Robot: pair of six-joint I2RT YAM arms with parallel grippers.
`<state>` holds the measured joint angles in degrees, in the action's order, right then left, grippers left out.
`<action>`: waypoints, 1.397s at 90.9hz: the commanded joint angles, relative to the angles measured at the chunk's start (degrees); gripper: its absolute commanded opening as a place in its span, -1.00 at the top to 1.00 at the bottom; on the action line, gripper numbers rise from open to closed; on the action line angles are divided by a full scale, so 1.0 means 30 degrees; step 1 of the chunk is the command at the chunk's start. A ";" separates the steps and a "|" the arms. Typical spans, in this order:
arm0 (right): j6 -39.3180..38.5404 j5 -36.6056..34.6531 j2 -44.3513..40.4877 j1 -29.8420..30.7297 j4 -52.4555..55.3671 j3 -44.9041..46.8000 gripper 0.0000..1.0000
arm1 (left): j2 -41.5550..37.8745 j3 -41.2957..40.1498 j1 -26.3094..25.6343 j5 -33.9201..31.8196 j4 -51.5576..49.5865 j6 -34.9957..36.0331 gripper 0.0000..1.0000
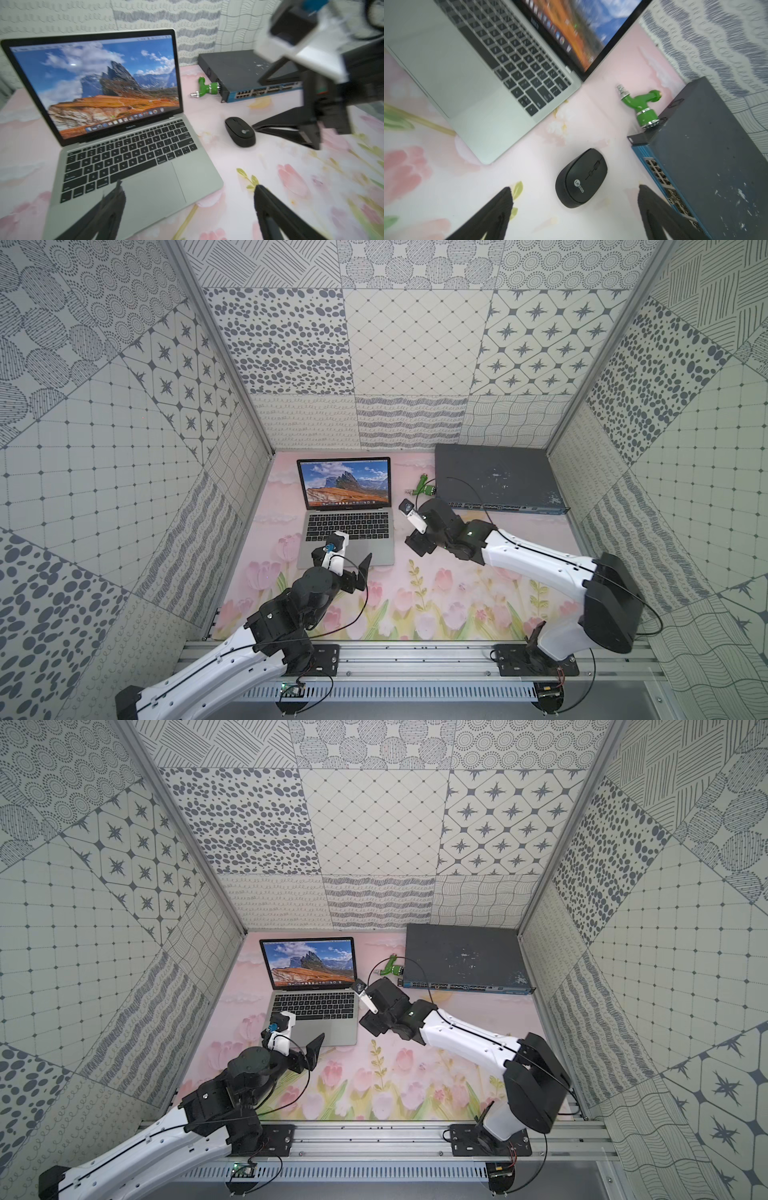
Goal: Remove the wireless mouse receiver from the laptop
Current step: Reset both arms
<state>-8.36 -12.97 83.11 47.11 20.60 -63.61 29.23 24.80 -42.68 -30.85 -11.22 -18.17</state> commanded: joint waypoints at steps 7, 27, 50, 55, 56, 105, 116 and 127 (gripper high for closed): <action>0.5100 0.1258 -0.3619 -0.5543 -0.1831 0.2223 -0.94 | 0.4288 -0.0090 0.8600 0.3622 0.5052 0.0391 -0.97; 0.5498 0.1136 -0.5966 -1.1266 -0.5956 0.7724 -0.94 | 1.0508 -0.1744 1.2401 0.4906 1.2405 0.3421 -0.97; 0.4510 -0.0349 -0.3616 -1.5091 -1.9496 1.5150 -0.94 | 1.7506 -0.2369 1.4157 0.8866 2.1076 0.4007 -0.98; 0.5444 0.0306 -0.2808 -1.6049 -2.1433 1.5327 -0.94 | 2.0056 -0.2305 1.4566 1.0048 2.3806 0.4017 -0.97; 0.5610 0.0660 -0.2702 -1.6243 -2.1503 1.5278 -0.94 | 2.0434 -0.2224 1.4601 1.0342 2.4115 0.4115 -0.97; 0.4207 0.5255 0.2231 -1.5939 -2.4657 1.4039 -0.94 | 2.0401 -0.0722 1.4430 1.1860 2.0729 0.5052 -0.97; 0.4392 0.4912 0.2261 -1.5939 -2.4977 1.4141 -0.94 | 2.0372 -0.0713 1.4430 1.1859 2.0640 0.5067 -0.97; 0.4381 0.4910 0.2267 -1.5939 -2.4957 1.4099 -0.94 | 2.0389 -0.0706 1.4430 1.1840 2.0619 0.5057 -0.97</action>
<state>5.32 1.67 90.11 -0.67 -53.10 -21.52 90.13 22.11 -0.12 2.26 46.94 -4.29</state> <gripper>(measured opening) 0.967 0.984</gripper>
